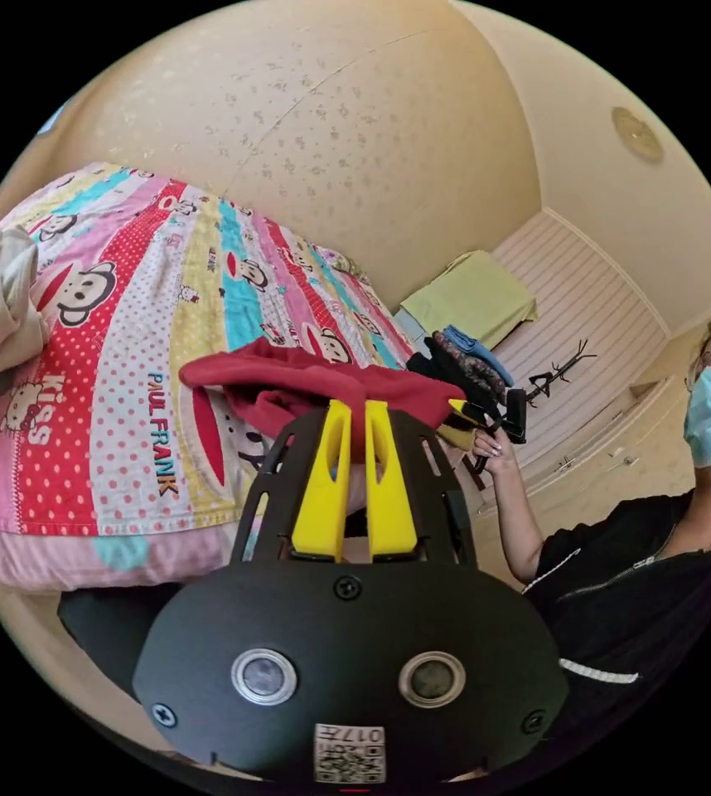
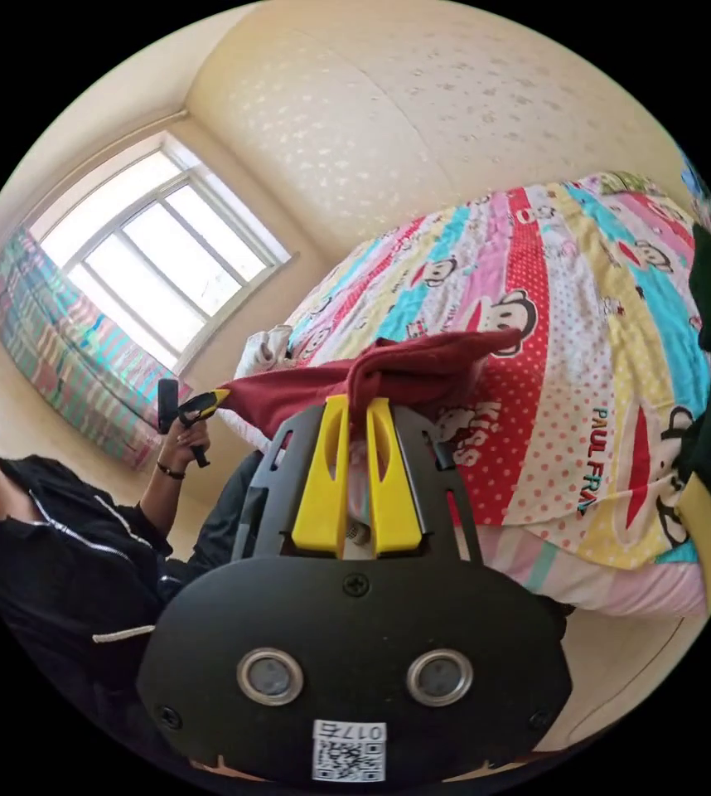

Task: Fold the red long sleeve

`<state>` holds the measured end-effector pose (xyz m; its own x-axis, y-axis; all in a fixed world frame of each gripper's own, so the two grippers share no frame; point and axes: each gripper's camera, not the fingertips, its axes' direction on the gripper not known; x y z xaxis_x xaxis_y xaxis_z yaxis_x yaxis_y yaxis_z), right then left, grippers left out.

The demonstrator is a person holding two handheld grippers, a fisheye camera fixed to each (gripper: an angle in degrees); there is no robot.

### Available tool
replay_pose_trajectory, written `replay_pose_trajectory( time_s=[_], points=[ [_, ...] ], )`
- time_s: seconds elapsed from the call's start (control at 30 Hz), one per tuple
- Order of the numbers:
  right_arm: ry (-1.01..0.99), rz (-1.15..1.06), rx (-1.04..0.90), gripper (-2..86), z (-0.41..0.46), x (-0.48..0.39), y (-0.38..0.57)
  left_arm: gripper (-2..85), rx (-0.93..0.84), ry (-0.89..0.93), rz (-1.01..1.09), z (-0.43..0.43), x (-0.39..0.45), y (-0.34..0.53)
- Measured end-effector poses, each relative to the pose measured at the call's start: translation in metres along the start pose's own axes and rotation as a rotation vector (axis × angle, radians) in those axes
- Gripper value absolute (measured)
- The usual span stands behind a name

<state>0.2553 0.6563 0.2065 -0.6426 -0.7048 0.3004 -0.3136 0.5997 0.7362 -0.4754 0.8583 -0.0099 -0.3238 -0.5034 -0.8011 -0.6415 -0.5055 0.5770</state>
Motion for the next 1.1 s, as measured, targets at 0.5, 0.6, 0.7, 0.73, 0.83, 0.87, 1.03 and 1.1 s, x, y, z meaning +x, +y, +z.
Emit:
replay_pose_trajectory(
  time_s=[0.5,0.6,0.7,0.73,0.83,0.87,1.03,1.1],
  points=[
    [0.093,-0.253,0.194,3.5,-0.047,-0.022,-0.19,1.2,0.168,0.129,0.078,-0.062,-0.021,-0.217],
    [0.223,-0.285,0.256,3.9,-0.066,-0.063,-0.231,1.8,0.271,-0.017,0.291,-0.085,0.036,-0.262],
    [0.24,-0.178,0.299,4.2,-0.061,-0.043,-0.232,2.8,0.339,-0.135,0.272,-0.083,0.029,-0.273],
    [0.204,-0.136,0.291,4.4,-0.05,-0.019,-0.225,3.1,0.34,-0.123,0.262,-0.078,0.021,-0.273],
    [0.12,-0.018,0.192,5.0,0.003,0.061,-0.193,4.8,0.239,-0.082,0.152,-0.029,-0.052,-0.261],
    [0.108,0.024,0.148,5.2,0.019,0.079,-0.184,5.6,0.151,-0.102,0.064,0.0,-0.091,-0.249],
    [0.031,0.386,-0.153,6.6,0.126,0.197,-0.066,5.5,-0.138,-0.038,-0.352,0.085,-0.247,-0.141],
    [-0.057,0.435,-0.098,7.2,0.127,0.21,-0.044,5.6,-0.104,0.066,-0.483,0.09,-0.282,-0.093]
  ],
)
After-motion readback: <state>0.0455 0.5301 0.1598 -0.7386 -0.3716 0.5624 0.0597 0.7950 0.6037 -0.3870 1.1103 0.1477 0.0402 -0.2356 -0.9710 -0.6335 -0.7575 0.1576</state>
